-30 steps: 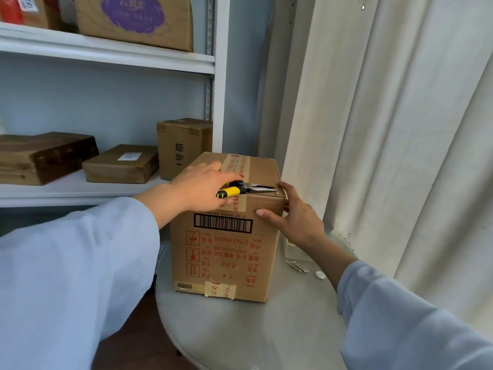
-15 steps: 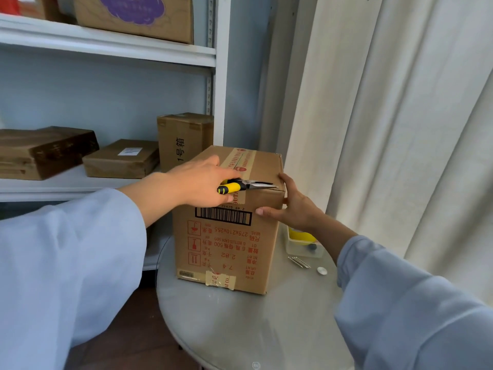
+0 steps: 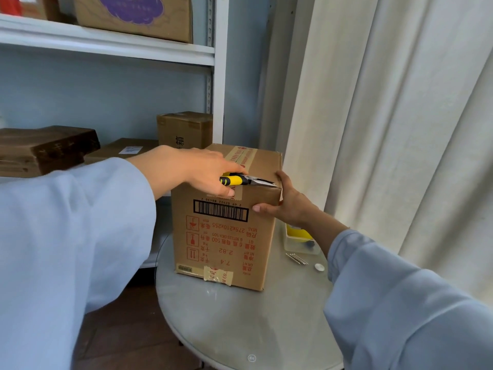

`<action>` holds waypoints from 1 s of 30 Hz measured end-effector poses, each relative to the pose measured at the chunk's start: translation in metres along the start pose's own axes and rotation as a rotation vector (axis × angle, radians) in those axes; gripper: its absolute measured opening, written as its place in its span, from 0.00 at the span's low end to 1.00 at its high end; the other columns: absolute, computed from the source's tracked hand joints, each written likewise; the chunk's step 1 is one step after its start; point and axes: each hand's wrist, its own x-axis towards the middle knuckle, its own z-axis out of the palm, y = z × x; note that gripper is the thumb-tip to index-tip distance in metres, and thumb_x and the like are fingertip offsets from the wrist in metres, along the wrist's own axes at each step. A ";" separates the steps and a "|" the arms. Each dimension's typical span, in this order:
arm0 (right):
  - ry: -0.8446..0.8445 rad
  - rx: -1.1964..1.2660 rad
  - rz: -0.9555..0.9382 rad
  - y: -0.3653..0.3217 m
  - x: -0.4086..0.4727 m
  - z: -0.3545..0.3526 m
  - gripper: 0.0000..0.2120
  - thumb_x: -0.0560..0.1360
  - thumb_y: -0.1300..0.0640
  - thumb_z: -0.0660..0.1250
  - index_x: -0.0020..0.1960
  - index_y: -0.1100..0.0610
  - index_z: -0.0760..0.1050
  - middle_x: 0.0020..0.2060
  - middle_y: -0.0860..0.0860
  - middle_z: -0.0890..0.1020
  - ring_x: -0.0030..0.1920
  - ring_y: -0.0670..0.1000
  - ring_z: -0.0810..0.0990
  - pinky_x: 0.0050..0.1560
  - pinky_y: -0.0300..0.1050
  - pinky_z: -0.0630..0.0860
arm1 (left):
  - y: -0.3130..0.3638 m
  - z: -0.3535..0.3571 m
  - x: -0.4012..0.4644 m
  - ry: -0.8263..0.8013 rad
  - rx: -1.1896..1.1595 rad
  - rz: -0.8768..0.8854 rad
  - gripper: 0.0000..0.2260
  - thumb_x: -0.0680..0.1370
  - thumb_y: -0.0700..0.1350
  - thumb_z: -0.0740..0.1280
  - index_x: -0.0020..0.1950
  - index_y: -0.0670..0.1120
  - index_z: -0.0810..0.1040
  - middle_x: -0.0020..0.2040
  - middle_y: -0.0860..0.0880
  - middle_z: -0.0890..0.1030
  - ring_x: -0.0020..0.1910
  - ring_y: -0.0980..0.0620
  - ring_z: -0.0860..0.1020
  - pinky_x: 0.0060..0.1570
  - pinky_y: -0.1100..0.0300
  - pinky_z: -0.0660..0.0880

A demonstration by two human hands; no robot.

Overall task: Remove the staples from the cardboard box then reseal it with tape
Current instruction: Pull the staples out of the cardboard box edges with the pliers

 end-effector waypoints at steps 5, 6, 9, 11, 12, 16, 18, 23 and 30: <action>0.007 -0.003 -0.003 0.000 -0.001 0.001 0.49 0.72 0.43 0.71 0.77 0.47 0.39 0.70 0.55 0.71 0.68 0.60 0.71 0.69 0.56 0.68 | -0.001 0.001 -0.001 -0.023 -0.001 -0.002 0.29 0.80 0.58 0.58 0.77 0.59 0.49 0.73 0.46 0.65 0.62 0.46 0.71 0.52 0.57 0.70; 0.009 0.000 -0.003 0.000 -0.001 0.001 0.49 0.71 0.43 0.71 0.77 0.47 0.39 0.70 0.55 0.70 0.68 0.60 0.71 0.69 0.56 0.68 | -0.001 0.002 -0.002 -0.008 -0.001 -0.007 0.28 0.80 0.58 0.58 0.77 0.60 0.50 0.74 0.47 0.64 0.65 0.45 0.70 0.55 0.56 0.70; 0.013 0.011 0.000 0.000 -0.001 0.001 0.49 0.71 0.44 0.71 0.77 0.47 0.40 0.70 0.55 0.71 0.68 0.60 0.71 0.69 0.56 0.68 | 0.004 0.004 -0.006 0.040 -0.011 -0.031 0.27 0.80 0.57 0.58 0.77 0.60 0.52 0.75 0.48 0.63 0.68 0.44 0.69 0.59 0.54 0.69; 0.014 0.014 0.003 0.000 -0.002 0.001 0.49 0.71 0.44 0.71 0.77 0.47 0.40 0.70 0.55 0.70 0.68 0.60 0.71 0.69 0.56 0.68 | 0.010 0.008 -0.010 0.073 -0.030 -0.050 0.26 0.80 0.56 0.59 0.76 0.61 0.54 0.75 0.49 0.63 0.67 0.44 0.70 0.58 0.54 0.70; 0.015 0.015 0.004 0.000 -0.002 0.001 0.49 0.71 0.44 0.71 0.77 0.47 0.40 0.70 0.55 0.70 0.68 0.60 0.71 0.69 0.56 0.67 | 0.012 0.011 -0.012 0.092 -0.042 -0.062 0.25 0.80 0.55 0.59 0.75 0.61 0.55 0.74 0.48 0.64 0.66 0.44 0.71 0.57 0.54 0.71; 0.024 0.024 0.001 -0.001 -0.003 0.001 0.49 0.71 0.45 0.72 0.77 0.48 0.40 0.70 0.56 0.70 0.68 0.60 0.70 0.69 0.55 0.67 | 0.022 0.027 -0.020 0.201 -0.066 -0.121 0.22 0.80 0.54 0.60 0.73 0.61 0.59 0.70 0.48 0.71 0.60 0.44 0.74 0.52 0.53 0.73; 0.026 0.029 0.006 -0.001 -0.003 0.001 0.49 0.71 0.45 0.72 0.77 0.48 0.40 0.70 0.56 0.70 0.68 0.60 0.70 0.69 0.55 0.67 | 0.028 0.033 -0.022 0.255 -0.083 -0.139 0.22 0.79 0.53 0.59 0.73 0.59 0.61 0.69 0.48 0.72 0.59 0.44 0.75 0.50 0.53 0.74; 0.045 0.026 0.011 0.000 -0.003 0.003 0.49 0.71 0.45 0.72 0.77 0.48 0.41 0.70 0.57 0.70 0.69 0.61 0.70 0.68 0.54 0.66 | 0.044 0.048 -0.024 0.324 -0.152 -0.242 0.23 0.78 0.51 0.60 0.73 0.59 0.60 0.68 0.47 0.72 0.59 0.43 0.75 0.48 0.53 0.74; 0.050 0.020 0.006 -0.001 -0.005 0.003 0.49 0.71 0.45 0.72 0.78 0.48 0.41 0.70 0.57 0.70 0.68 0.60 0.70 0.67 0.52 0.67 | 0.046 0.053 -0.023 0.244 -0.234 -0.271 0.28 0.79 0.54 0.60 0.76 0.62 0.52 0.71 0.48 0.69 0.61 0.46 0.74 0.48 0.55 0.76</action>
